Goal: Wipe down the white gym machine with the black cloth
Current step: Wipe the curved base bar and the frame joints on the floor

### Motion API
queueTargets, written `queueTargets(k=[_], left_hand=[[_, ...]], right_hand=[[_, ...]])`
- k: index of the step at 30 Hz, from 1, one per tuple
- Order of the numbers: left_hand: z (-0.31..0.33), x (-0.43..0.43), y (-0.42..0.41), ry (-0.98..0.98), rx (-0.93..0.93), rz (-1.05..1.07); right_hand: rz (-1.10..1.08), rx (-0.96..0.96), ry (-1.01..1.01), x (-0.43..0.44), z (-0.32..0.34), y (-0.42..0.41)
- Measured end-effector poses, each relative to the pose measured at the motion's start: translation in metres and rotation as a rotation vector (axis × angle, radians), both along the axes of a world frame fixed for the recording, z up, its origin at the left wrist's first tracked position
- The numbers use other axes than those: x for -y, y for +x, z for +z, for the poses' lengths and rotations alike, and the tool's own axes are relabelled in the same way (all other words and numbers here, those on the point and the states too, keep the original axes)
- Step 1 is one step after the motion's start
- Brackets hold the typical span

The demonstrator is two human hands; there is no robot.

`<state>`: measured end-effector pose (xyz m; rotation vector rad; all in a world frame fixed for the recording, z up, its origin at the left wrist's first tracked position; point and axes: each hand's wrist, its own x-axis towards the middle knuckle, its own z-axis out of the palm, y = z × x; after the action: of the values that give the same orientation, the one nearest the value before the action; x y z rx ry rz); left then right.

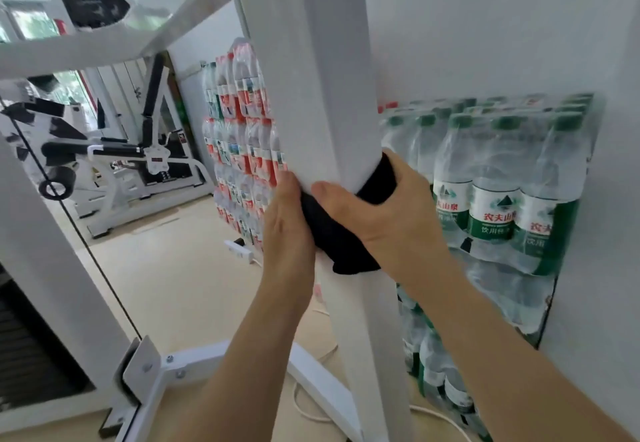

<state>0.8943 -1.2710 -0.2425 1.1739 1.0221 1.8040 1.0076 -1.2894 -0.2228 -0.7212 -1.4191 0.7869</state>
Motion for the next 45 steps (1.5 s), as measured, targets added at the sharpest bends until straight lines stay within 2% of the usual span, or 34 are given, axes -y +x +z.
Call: queueTargets(k=[3,6,8,11,13,15,17,20,24,28,32,37,39,41,43,45], left_hand=[[-0.068,0.001,0.004,-0.086,-0.119,0.003],[-0.143,0.010,0.013,-0.358,-0.115,0.011],[-0.164,0.012,0.017,-0.499,-0.081,0.012],[-0.154,0.011,0.013,-0.593,-0.003,0.022],[-0.131,0.016,0.011,-0.514,0.036,-0.008],[-0.098,0.016,0.008,-0.322,0.084,-0.049],[-0.056,0.011,-0.001,-0.131,0.170,-0.075],[-0.009,0.003,-0.005,0.003,0.196,-0.073],[-0.047,-0.005,0.008,-0.134,0.158,0.097],[-0.106,-0.001,0.013,-0.294,0.105,0.119],[-0.162,0.005,0.018,-0.422,-0.058,0.137],[-0.237,0.020,0.018,-0.668,-0.336,0.029],[-0.248,0.032,0.019,-0.728,-0.236,0.043],[-0.245,0.047,0.023,-0.734,-0.005,0.057],[-0.232,0.063,0.023,-0.558,0.107,-0.048],[-0.214,0.068,0.020,-0.363,0.065,-0.147]], right_hand=[[0.023,0.082,-0.103,-0.001,-0.071,0.008],[-0.027,0.257,-0.326,0.003,-0.160,0.017],[-0.025,0.327,-0.437,0.003,-0.194,0.023],[0.102,0.320,-0.503,0.003,-0.200,0.031],[0.109,0.357,-0.436,0.007,-0.188,0.029],[-0.044,0.369,-0.283,0.010,-0.157,0.017],[-0.183,0.324,-0.075,0.008,-0.110,0.005],[-0.216,0.272,0.100,-0.001,-0.061,0.000],[-0.114,0.115,-0.027,-0.005,-0.079,0.001],[-0.079,0.141,-0.100,-0.007,-0.113,0.006],[-0.038,0.180,-0.200,-0.003,-0.170,0.013],[-0.026,0.274,-0.349,-0.005,-0.252,0.022],[-0.026,0.318,-0.416,-0.005,-0.275,0.025],[-0.026,0.367,-0.451,-0.001,-0.286,0.028],[-0.028,0.424,-0.396,0.002,-0.276,0.030],[-0.039,0.420,-0.233,0.004,-0.247,0.033]])
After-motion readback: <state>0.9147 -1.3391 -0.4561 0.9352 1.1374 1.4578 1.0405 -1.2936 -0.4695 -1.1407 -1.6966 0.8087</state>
